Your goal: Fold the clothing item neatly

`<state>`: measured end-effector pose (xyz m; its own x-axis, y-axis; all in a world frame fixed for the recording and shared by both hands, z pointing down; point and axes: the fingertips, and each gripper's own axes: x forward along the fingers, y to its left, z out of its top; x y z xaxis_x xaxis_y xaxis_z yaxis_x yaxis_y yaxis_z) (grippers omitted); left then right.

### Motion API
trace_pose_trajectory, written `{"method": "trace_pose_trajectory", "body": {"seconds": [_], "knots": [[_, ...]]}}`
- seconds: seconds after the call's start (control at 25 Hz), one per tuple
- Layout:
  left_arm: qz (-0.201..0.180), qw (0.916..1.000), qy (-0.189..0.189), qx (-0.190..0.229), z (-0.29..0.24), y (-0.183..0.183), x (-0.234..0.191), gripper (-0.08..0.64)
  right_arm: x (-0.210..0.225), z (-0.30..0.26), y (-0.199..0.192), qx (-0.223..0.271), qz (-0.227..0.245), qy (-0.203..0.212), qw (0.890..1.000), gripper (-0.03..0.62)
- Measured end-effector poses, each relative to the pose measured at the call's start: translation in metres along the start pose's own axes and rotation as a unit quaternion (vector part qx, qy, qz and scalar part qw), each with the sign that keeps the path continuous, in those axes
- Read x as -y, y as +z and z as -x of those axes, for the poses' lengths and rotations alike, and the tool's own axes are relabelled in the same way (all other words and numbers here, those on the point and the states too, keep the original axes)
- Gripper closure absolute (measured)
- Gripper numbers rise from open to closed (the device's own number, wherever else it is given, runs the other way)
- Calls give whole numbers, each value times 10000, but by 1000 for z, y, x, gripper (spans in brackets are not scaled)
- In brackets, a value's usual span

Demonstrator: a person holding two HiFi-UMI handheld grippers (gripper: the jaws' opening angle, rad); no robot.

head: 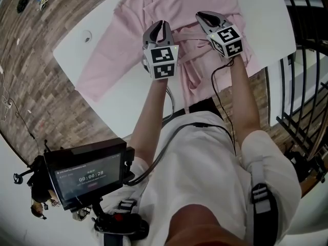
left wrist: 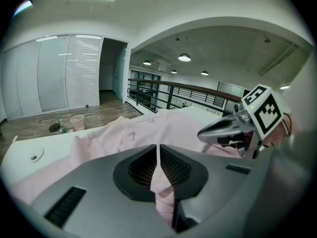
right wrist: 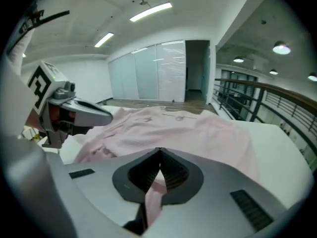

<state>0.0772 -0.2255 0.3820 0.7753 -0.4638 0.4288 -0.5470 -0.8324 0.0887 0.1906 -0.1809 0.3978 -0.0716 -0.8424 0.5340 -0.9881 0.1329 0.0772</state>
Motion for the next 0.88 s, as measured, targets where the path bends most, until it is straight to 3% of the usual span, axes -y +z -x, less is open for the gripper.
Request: {"method": "trace_pose_trajectory", "body": {"seconds": [0.04, 0.2, 0.28, 0.44, 0.6, 0.76, 0.88], "knots": [[8, 10000, 8, -19, -6, -5, 7, 557, 22, 7, -7, 1, -40, -281, 9996, 589], [77, 9999, 7, -149, -32, -14, 28, 557, 115, 32, -34, -188, -213, -1464, 9888, 589], [108, 9995, 4, -310, -42, -17, 38, 557, 148, 43, -51, -402, -275, -1776, 9829, 589], [141, 9968, 99, -783, -53, -31, 62, 557, 178, 63, -80, -650, -507, -1662, 9826, 589], [296, 9941, 222, -1017, -55, -36, 51, 557, 188, 67, -79, -886, -449, -1805, 9786, 589], [642, 9926, 293, -990, -51, -32, 35, 557, 185, 63, -63, -793, -375, -1869, 9785, 589], [453, 9939, 496, -873, -50, -22, 21, 557, 183, 49, -40, -535, -244, -1717, 9834, 589]]}}
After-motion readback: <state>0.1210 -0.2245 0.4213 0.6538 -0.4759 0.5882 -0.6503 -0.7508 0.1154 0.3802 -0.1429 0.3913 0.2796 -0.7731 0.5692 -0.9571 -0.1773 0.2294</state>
